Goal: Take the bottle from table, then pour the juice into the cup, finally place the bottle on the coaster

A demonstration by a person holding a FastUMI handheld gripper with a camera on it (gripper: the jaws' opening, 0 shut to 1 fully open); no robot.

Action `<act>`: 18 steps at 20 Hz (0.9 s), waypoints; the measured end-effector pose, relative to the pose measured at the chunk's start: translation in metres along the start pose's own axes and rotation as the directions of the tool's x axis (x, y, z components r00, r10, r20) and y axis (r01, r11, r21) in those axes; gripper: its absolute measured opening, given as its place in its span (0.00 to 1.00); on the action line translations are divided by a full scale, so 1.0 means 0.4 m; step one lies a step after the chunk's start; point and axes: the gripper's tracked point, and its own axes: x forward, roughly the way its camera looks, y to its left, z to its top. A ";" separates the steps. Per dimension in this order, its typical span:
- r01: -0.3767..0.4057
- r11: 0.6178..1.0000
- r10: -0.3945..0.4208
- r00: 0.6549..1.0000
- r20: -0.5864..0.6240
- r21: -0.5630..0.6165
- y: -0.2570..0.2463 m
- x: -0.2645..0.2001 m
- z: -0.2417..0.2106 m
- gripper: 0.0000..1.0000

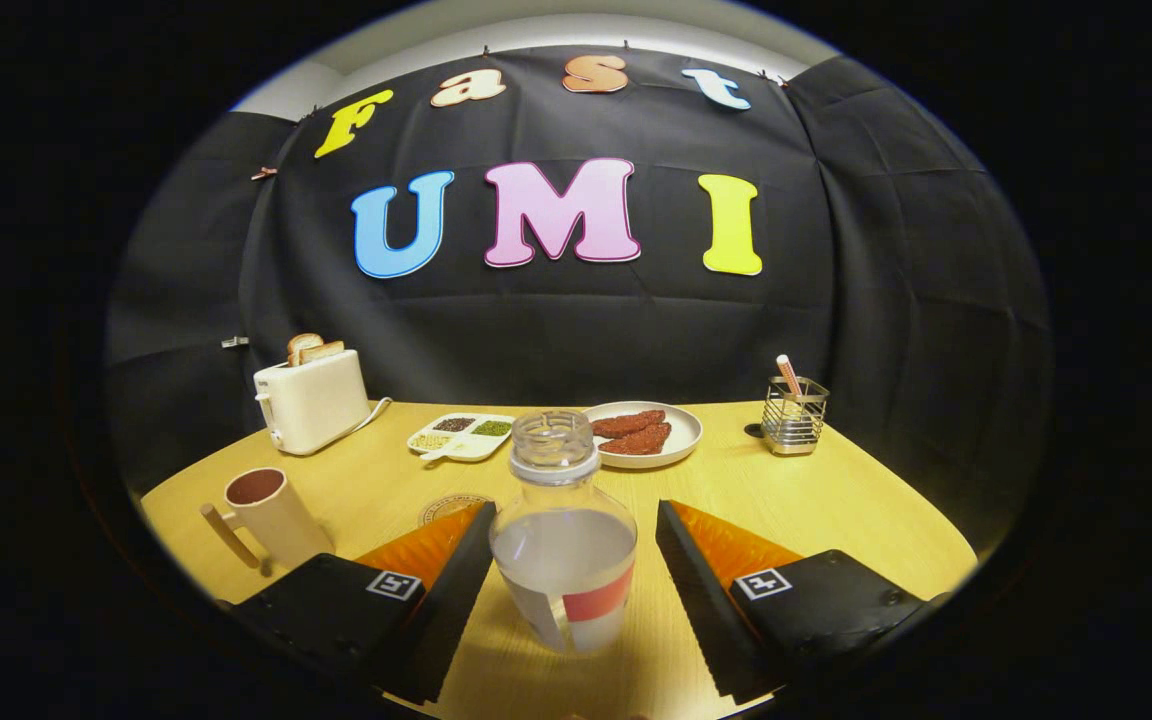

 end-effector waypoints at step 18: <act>-0.046 0.998 0.041 0.993 -0.109 -0.048 0.023 0.037 -0.073 0.78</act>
